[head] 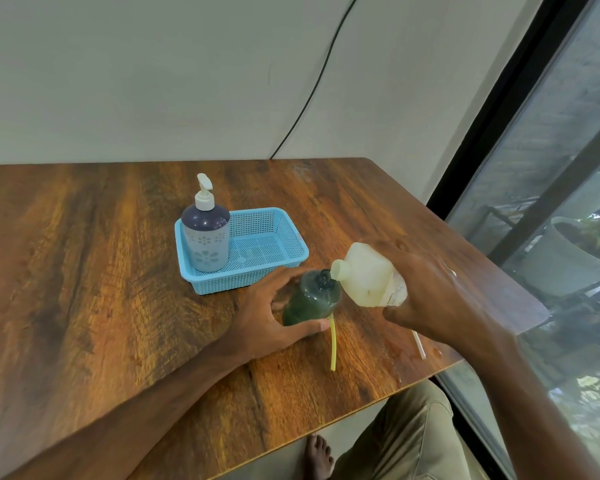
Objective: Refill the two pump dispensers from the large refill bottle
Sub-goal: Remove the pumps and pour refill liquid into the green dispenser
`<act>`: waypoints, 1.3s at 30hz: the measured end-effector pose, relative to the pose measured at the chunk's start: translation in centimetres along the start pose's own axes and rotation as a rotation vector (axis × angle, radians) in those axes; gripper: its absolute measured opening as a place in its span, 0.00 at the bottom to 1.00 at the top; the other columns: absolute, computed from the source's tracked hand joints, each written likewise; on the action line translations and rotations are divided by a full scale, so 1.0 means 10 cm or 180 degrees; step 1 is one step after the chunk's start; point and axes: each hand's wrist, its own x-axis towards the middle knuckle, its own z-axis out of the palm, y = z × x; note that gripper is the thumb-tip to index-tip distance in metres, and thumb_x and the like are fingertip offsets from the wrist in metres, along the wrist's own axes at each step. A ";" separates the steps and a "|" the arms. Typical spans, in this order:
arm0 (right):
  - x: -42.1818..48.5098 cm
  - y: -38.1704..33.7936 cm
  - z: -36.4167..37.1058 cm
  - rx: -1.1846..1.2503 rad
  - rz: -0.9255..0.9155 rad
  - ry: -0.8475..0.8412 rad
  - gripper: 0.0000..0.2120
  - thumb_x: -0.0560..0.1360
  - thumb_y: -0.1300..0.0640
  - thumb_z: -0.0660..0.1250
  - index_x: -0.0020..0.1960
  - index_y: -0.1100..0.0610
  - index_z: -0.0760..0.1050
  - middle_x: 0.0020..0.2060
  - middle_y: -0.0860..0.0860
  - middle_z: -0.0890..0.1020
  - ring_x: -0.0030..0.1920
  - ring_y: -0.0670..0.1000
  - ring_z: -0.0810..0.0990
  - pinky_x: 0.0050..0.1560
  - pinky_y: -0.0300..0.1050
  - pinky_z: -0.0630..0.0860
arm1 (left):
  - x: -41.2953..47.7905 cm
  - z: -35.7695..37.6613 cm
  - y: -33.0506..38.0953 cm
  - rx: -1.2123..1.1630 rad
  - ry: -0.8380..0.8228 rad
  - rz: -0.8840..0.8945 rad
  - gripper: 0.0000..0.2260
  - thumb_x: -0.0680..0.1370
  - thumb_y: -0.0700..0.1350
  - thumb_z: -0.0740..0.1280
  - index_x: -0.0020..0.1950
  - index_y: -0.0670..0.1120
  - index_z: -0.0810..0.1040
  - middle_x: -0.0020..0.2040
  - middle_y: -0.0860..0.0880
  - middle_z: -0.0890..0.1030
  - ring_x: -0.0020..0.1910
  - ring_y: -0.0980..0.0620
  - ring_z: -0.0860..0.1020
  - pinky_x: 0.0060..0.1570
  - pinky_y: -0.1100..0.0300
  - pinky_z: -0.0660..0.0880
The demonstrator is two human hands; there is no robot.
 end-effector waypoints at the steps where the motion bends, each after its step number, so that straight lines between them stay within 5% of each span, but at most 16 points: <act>1: 0.00 0.00 0.00 0.0003 -0.0006 -0.0005 0.48 0.65 0.52 0.83 0.78 0.45 0.63 0.71 0.49 0.75 0.73 0.55 0.71 0.74 0.63 0.68 | 0.00 0.00 0.00 0.0001 -0.0002 0.0004 0.34 0.68 0.53 0.84 0.71 0.61 0.75 0.66 0.64 0.78 0.69 0.60 0.77 0.57 0.57 0.84; 39: -0.01 -0.09 -0.09 -0.0156 0.0025 -0.0106 0.47 0.66 0.53 0.82 0.79 0.45 0.62 0.73 0.49 0.73 0.75 0.54 0.69 0.75 0.61 0.66 | -0.02 -0.02 0.02 0.0025 0.0062 0.0028 0.33 0.68 0.51 0.85 0.71 0.56 0.76 0.65 0.67 0.78 0.67 0.64 0.77 0.56 0.64 0.82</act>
